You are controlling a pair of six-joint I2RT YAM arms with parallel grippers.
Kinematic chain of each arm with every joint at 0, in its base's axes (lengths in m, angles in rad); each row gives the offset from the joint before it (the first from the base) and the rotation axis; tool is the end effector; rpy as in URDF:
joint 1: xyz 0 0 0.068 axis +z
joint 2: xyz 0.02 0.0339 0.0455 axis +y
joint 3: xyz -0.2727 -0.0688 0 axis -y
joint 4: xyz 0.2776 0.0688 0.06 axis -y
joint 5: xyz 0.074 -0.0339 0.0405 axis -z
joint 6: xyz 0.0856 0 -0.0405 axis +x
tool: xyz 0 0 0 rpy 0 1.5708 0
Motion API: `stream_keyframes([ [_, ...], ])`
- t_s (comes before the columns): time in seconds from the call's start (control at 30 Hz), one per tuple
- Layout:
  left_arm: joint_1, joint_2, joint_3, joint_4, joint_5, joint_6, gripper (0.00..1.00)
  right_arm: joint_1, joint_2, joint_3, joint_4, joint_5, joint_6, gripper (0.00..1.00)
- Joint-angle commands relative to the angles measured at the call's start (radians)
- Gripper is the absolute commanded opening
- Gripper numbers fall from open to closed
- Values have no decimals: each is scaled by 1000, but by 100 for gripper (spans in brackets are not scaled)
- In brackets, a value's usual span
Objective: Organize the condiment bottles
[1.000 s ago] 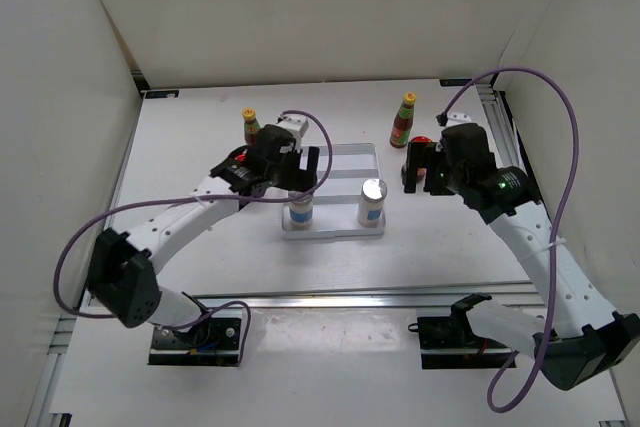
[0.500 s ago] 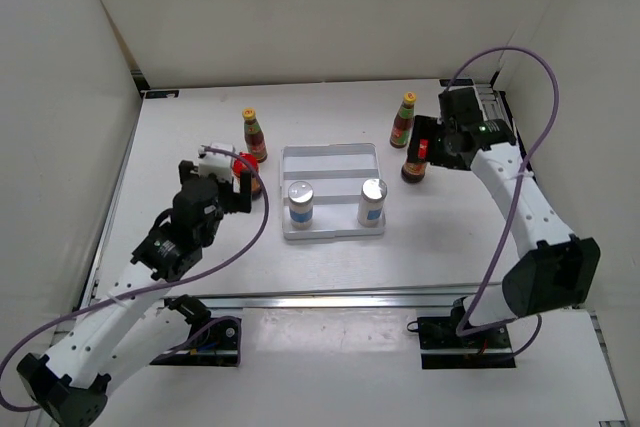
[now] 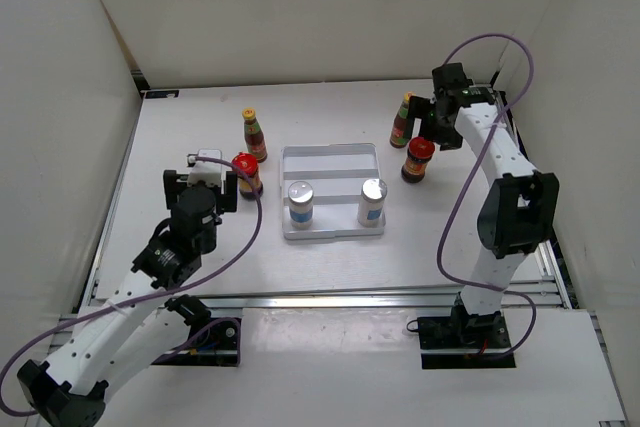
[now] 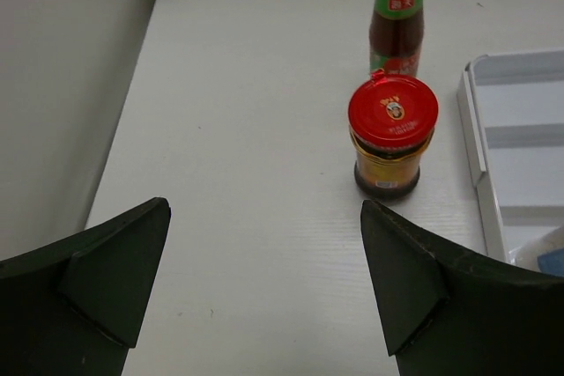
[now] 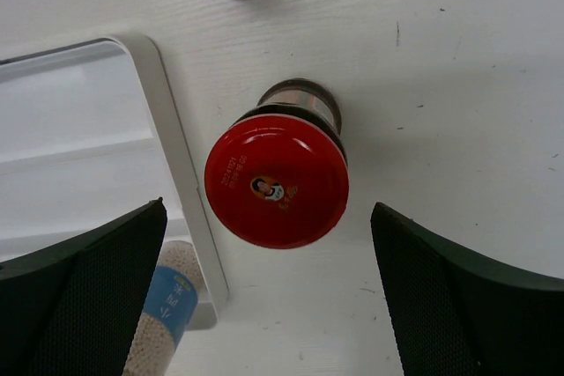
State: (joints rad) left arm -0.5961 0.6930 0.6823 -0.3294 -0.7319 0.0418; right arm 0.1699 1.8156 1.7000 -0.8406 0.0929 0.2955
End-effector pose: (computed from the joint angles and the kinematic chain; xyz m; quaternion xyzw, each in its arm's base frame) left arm 0.2127 -0.0752 0.2988 0.0430 0.7888 0.1336 0.5984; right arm 0.4553 0.0700 0.2756 0.0738 0.9494 0.0266 0.3042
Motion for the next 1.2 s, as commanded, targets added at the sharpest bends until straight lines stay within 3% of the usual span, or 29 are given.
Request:
stream_keyframes([
  [0.0,-4,-59,-10,42,-96,9,100,2,39,61,-11,-25,-27,100],
  [0.33,-4,-46,-32,62,-75,18,100,2,151,72,-11,-25,1,99],
  [0.43,-4,-46,-32,62,-54,18,100,2,151,40,-11,-16,10,84],
  [0.5,-4,-46,-32,72,-40,18,100,11,140,12,-2,-6,10,80],
  [0.6,-4,-36,-32,72,-40,18,100,11,131,0,8,14,19,67],
  [0.63,-4,-27,-32,72,-40,18,100,11,131,0,8,14,19,55],
  [0.77,-4,-27,-32,72,-40,18,100,11,91,0,-1,44,28,28],
  [0.87,-4,-27,-32,72,-31,18,100,22,48,35,-21,67,28,16],
  [1.0,-4,-27,-32,72,-31,18,100,95,-40,70,-34,128,5,8],
  [1.17,-4,-27,-32,72,-31,18,100,177,-99,130,-34,107,-18,8],
])
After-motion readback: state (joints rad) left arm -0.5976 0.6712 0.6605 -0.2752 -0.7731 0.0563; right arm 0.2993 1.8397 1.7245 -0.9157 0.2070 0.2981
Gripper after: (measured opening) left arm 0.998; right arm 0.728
